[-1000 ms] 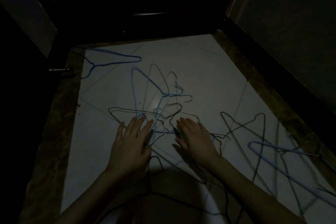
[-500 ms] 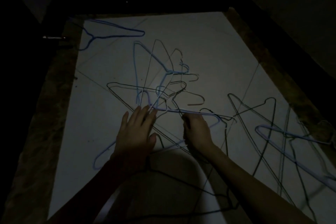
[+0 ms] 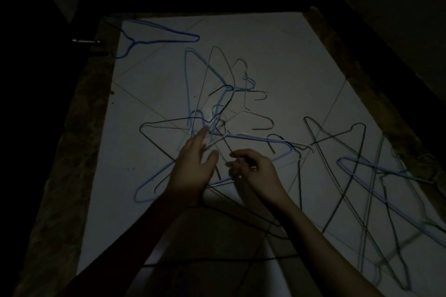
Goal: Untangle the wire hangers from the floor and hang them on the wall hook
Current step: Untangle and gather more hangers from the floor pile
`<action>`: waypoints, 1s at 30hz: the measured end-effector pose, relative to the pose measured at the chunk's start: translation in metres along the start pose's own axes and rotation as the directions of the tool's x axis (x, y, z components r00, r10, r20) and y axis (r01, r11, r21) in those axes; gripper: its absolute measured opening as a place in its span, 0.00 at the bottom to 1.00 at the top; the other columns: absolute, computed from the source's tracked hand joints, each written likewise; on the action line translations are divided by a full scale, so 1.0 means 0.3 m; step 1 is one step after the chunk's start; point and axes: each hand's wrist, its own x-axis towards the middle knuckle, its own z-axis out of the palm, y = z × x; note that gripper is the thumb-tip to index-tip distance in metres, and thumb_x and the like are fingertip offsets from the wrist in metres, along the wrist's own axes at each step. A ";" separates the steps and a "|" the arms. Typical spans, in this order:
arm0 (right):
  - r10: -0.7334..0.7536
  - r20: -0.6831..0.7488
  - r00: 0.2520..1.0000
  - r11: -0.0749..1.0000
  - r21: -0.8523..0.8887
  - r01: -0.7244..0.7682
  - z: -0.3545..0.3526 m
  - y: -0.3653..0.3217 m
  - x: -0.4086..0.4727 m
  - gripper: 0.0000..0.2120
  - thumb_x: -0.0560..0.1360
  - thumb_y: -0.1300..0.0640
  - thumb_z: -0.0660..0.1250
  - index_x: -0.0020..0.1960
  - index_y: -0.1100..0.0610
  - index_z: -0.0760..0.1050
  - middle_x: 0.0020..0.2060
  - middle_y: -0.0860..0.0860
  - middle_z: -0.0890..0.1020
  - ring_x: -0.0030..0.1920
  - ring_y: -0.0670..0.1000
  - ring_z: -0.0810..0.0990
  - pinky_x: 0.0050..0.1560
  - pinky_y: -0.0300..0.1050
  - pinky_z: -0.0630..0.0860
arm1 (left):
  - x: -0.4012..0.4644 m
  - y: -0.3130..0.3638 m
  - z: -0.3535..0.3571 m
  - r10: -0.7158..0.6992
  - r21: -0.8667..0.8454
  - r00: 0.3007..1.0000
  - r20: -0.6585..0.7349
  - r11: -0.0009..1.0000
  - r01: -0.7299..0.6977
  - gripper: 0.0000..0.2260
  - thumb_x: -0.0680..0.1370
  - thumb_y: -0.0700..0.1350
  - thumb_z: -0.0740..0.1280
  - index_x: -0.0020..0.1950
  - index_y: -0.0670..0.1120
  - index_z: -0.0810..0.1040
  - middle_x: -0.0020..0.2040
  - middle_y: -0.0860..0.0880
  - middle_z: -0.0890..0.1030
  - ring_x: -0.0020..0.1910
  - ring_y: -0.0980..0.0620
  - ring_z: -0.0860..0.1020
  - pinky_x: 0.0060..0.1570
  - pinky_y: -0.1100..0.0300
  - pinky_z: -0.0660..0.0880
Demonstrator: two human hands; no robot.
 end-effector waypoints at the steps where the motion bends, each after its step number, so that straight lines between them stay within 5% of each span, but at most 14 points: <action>1: 0.004 0.059 0.998 1.000 0.000 -0.004 0.001 -0.002 -0.015 0.09 0.74 0.65 0.64 0.51 0.55 0.77 0.48 0.53 0.81 0.48 0.50 0.79 0.48 0.37 0.75 | -0.001 0.012 0.003 -0.074 -0.136 0.997 0.017 0.988 0.075 0.24 0.80 0.41 0.61 0.74 0.51 0.60 0.70 0.50 0.67 0.65 0.57 0.67 0.60 0.64 0.63; 4: 0.042 0.317 0.947 0.999 -0.021 -0.037 0.015 -0.001 -0.058 0.12 0.71 0.70 0.67 0.51 0.59 0.77 0.42 0.53 0.79 0.44 0.50 0.78 0.46 0.42 0.76 | -0.001 0.015 0.003 -0.229 -0.344 0.973 0.026 0.912 0.224 0.26 0.79 0.38 0.62 0.75 0.50 0.58 0.67 0.46 0.70 0.63 0.50 0.71 0.57 0.58 0.69; 7: 0.080 0.460 0.884 0.996 -0.081 -0.048 0.027 0.000 -0.073 0.11 0.73 0.71 0.62 0.53 0.64 0.77 0.43 0.54 0.79 0.44 0.48 0.77 0.46 0.42 0.72 | 0.008 0.003 -0.024 -0.256 -0.355 0.966 -0.046 0.908 0.224 0.25 0.78 0.34 0.62 0.73 0.45 0.61 0.62 0.47 0.72 0.59 0.51 0.73 0.60 0.54 0.71; 9: 0.070 0.447 0.892 0.995 -0.093 -0.032 0.027 -0.004 -0.076 0.10 0.74 0.68 0.63 0.52 0.61 0.78 0.43 0.54 0.81 0.42 0.47 0.78 0.45 0.37 0.72 | 0.010 -0.012 -0.040 -0.239 -0.260 0.969 -0.062 0.941 0.215 0.20 0.77 0.35 0.64 0.69 0.43 0.68 0.62 0.45 0.75 0.55 0.50 0.76 0.57 0.54 0.75; 11: 0.073 0.396 0.915 0.991 -0.133 -0.021 0.025 0.008 -0.080 0.07 0.74 0.65 0.65 0.50 0.59 0.79 0.41 0.54 0.82 0.39 0.43 0.77 0.41 0.32 0.70 | -0.001 -0.022 -0.055 -0.230 -0.219 0.971 -0.064 0.953 0.211 0.17 0.77 0.35 0.65 0.65 0.43 0.73 0.59 0.46 0.76 0.45 0.54 0.78 0.41 0.64 0.78; 14: 0.086 0.283 0.955 0.957 -0.291 0.000 0.026 0.053 -0.081 0.07 0.72 0.62 0.68 0.49 0.58 0.80 0.38 0.48 0.80 0.37 0.42 0.77 0.39 0.30 0.70 | -0.010 -0.029 -0.071 -0.245 -0.238 0.965 -0.090 0.946 0.219 0.15 0.76 0.32 0.64 0.62 0.41 0.75 0.55 0.45 0.76 0.39 0.58 0.76 0.27 0.72 0.73; 18: 0.112 0.170 0.979 0.888 -0.460 -0.021 0.032 0.098 -0.081 0.12 0.70 0.58 0.71 0.54 0.56 0.78 0.49 0.51 0.78 0.49 0.50 0.78 0.49 0.41 0.73 | -0.016 -0.027 -0.102 -0.277 -0.298 0.954 -0.110 0.925 0.234 0.14 0.78 0.31 0.61 0.60 0.42 0.74 0.55 0.42 0.78 0.36 0.52 0.79 0.29 0.68 0.76; 22: 0.118 0.166 0.979 0.860 -0.510 -0.017 0.044 0.106 -0.078 0.12 0.72 0.55 0.70 0.54 0.55 0.76 0.47 0.50 0.77 0.46 0.48 0.76 0.45 0.40 0.71 | -0.031 -0.026 -0.130 -0.277 -0.296 0.959 -0.067 0.923 0.246 0.13 0.78 0.34 0.62 0.62 0.42 0.74 0.52 0.40 0.80 0.46 0.39 0.81 0.42 0.52 0.80; 27: 0.169 0.392 0.904 0.588 -0.777 0.227 0.094 0.141 -0.127 0.12 0.76 0.58 0.62 0.59 0.56 0.68 0.56 0.54 0.71 0.53 0.54 0.73 0.50 0.48 0.72 | -0.054 -0.026 -0.150 -0.277 -0.253 0.958 -0.072 0.934 0.251 0.14 0.77 0.34 0.63 0.63 0.39 0.74 0.51 0.40 0.81 0.47 0.38 0.81 0.40 0.53 0.81; 30: 0.121 0.451 0.884 0.528 -0.783 0.327 0.101 0.136 -0.148 0.08 0.78 0.60 0.55 0.56 0.59 0.67 0.55 0.57 0.71 0.52 0.56 0.71 0.47 0.48 0.69 | -0.059 -0.037 -0.184 -0.249 -0.219 0.964 -0.094 0.950 0.223 0.14 0.78 0.32 0.61 0.63 0.38 0.73 0.51 0.41 0.80 0.38 0.50 0.82 0.31 0.64 0.79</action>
